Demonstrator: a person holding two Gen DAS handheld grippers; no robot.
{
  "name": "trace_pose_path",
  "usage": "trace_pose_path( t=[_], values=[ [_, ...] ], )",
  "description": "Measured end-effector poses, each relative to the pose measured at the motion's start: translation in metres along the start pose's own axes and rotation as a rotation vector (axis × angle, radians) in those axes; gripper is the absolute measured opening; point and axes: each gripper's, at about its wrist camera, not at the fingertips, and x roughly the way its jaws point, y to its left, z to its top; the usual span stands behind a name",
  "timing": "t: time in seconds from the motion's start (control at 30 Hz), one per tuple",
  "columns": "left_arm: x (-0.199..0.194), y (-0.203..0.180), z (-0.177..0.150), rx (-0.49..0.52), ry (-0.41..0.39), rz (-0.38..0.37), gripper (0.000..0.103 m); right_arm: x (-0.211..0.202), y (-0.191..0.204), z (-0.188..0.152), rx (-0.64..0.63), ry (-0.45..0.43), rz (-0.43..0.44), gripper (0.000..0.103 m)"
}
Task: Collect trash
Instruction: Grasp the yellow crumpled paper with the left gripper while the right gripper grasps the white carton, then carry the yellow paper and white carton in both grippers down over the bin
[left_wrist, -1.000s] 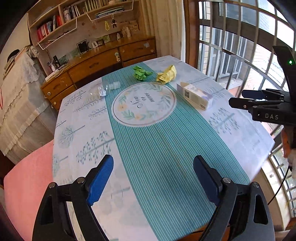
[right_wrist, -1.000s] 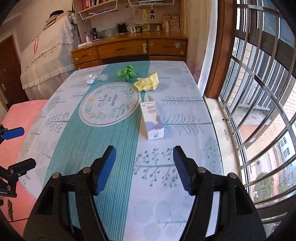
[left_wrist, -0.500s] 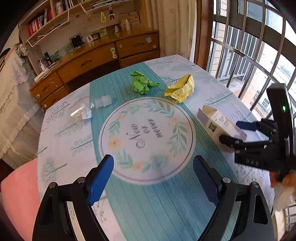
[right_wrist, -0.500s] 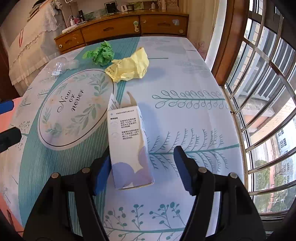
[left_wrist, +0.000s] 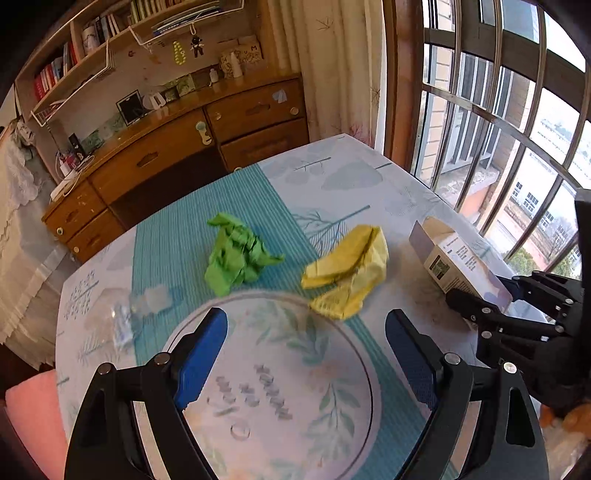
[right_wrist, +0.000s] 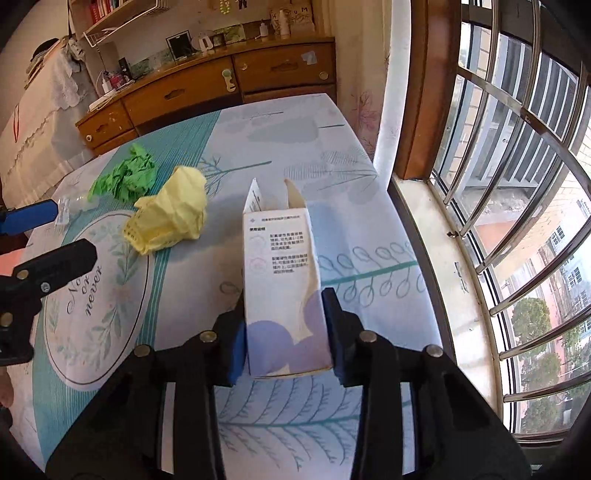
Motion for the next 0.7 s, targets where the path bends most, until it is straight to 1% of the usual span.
trace_pose_path(
  t=[0.1,0.17,0.23,0.37,0.4,0.5,0.57,0.63,0.7],
  values=[
    [0.023,-0.005,0.018,0.011,0.010,0.003,0.089,0.006,-0.007,0.011,0.021,-0.009,0.011,0.033],
    [0.036,-0.010,0.028,0.022,0.021,-0.008,0.089,0.009,-0.009,0.014,0.028,-0.011,0.020,0.033],
    [0.050,-0.016,0.036,0.035,0.033,0.000,0.089,0.012,-0.010,0.016,0.020,-0.015,0.025,0.033],
    [0.075,-0.025,0.045,0.051,0.065,0.012,0.089,0.013,-0.009,0.015,0.006,-0.021,0.033,0.033],
    [0.081,-0.026,0.046,0.050,0.073,0.007,0.088,0.013,-0.009,0.016,0.006,-0.022,0.037,0.033],
    [0.090,-0.027,0.044,0.035,0.107,-0.029,0.052,0.012,-0.010,0.013,0.010,-0.021,0.046,0.033],
    [0.090,-0.025,0.042,0.010,0.112,-0.036,0.043,0.010,-0.010,0.012,0.008,-0.018,0.049,0.033],
    [0.087,-0.025,0.038,0.018,0.106,-0.022,0.038,0.007,-0.012,0.008,0.012,-0.013,0.054,0.033],
    [0.080,-0.023,0.031,0.009,0.120,-0.011,0.036,0.001,-0.012,0.003,0.018,-0.009,0.062,0.033]
  ],
)
